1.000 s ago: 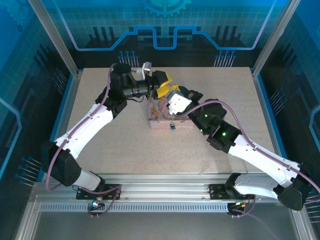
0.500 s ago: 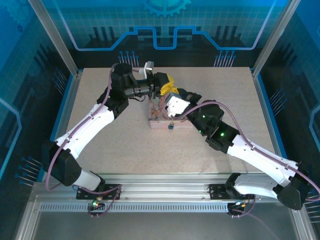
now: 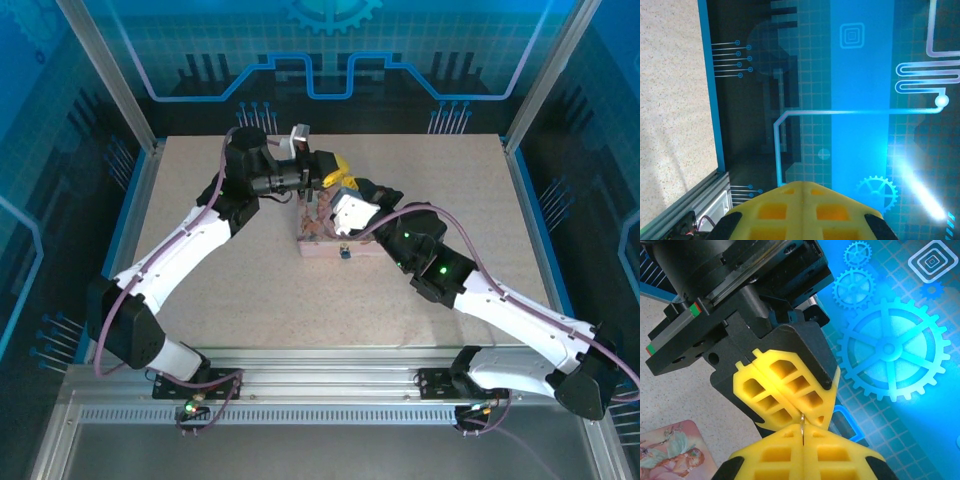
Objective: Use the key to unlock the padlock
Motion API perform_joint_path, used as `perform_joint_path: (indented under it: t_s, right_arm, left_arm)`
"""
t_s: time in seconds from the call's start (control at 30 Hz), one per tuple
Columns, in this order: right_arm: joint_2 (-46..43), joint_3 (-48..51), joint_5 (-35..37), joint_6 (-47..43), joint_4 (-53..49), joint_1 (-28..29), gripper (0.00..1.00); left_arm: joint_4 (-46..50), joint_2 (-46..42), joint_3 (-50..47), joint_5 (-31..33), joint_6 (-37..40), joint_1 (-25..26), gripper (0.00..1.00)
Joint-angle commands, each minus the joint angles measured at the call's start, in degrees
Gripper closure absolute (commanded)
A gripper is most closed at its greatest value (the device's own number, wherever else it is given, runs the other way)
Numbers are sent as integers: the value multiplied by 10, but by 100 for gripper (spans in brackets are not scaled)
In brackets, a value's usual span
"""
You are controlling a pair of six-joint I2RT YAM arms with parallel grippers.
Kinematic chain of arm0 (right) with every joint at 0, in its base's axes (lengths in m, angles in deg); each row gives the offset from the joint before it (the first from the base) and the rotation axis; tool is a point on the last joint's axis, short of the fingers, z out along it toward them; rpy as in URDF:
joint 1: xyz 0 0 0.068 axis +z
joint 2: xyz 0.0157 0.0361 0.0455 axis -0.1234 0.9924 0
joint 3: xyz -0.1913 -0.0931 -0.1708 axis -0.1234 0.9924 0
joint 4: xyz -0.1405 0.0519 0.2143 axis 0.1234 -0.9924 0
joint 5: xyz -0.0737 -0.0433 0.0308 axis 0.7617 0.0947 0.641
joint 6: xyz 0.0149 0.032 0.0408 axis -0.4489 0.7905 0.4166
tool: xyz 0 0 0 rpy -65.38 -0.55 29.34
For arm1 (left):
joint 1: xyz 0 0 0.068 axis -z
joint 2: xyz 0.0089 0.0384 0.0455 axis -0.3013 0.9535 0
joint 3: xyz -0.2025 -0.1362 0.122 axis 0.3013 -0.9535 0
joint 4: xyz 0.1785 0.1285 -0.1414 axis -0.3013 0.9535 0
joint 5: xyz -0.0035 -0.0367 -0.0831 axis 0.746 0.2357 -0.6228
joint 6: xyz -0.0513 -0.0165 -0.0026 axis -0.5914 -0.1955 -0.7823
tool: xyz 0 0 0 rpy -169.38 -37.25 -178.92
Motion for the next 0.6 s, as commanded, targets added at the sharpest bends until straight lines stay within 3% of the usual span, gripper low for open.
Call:
perform_joint_path:
  t_s: [0.0,0.1,0.27,0.47,0.5,0.57]
  right_arm:
    - [-8,1,2,19,-16,9,87]
    - [-14,-5,6,59,-38,2,66]
    - [-38,-4,5,153,-97,-15,55]
    - [-72,8,-10,259,-159,-34,33]
    - [-78,9,-15,281,-170,-40,4]
    - [-88,10,-34,324,-196,-56,0]
  left_arm:
    - [6,0,19,-13,31,2,100]
    - [40,-3,27,-6,72,0,100]
    - [141,-5,49,32,177,-1,100]
    - [203,-11,41,80,275,-1,100]
    - [210,-13,37,89,293,0,100]
    - [218,-18,28,105,318,0,100]
